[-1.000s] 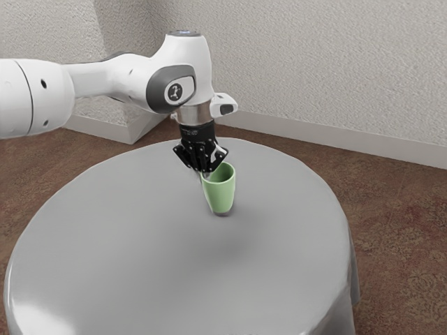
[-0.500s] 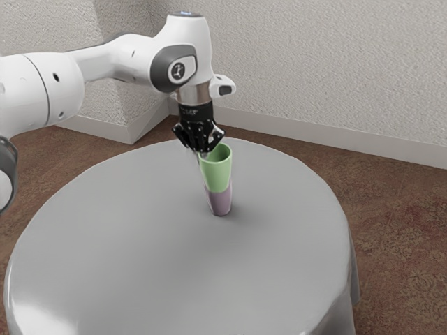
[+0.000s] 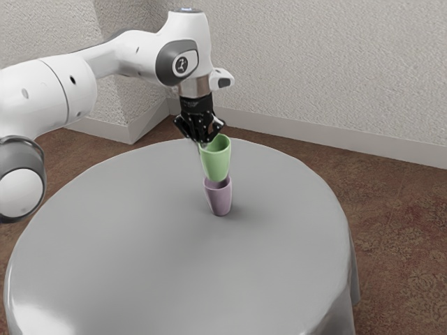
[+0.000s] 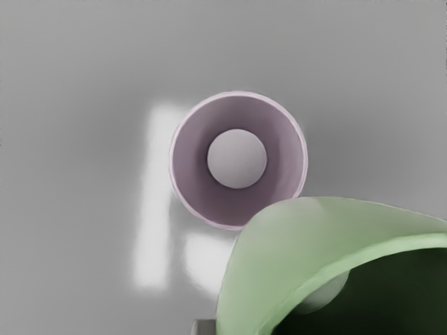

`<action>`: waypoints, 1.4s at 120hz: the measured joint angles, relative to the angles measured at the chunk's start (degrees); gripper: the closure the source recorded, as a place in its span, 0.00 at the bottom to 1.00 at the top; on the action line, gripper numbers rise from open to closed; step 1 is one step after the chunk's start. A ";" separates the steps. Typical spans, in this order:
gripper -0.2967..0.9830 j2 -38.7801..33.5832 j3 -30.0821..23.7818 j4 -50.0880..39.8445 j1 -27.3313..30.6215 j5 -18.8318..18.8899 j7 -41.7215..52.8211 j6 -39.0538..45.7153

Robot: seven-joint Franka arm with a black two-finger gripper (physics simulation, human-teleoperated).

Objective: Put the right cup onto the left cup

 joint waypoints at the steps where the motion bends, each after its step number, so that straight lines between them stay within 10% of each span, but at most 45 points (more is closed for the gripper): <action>1: 0.85 0.11 0.08 0.13 0.01 0.00 0.04 -0.01; 168: 0.85 7.60 1.69 7.01 1.43 -0.11 4.33 1.46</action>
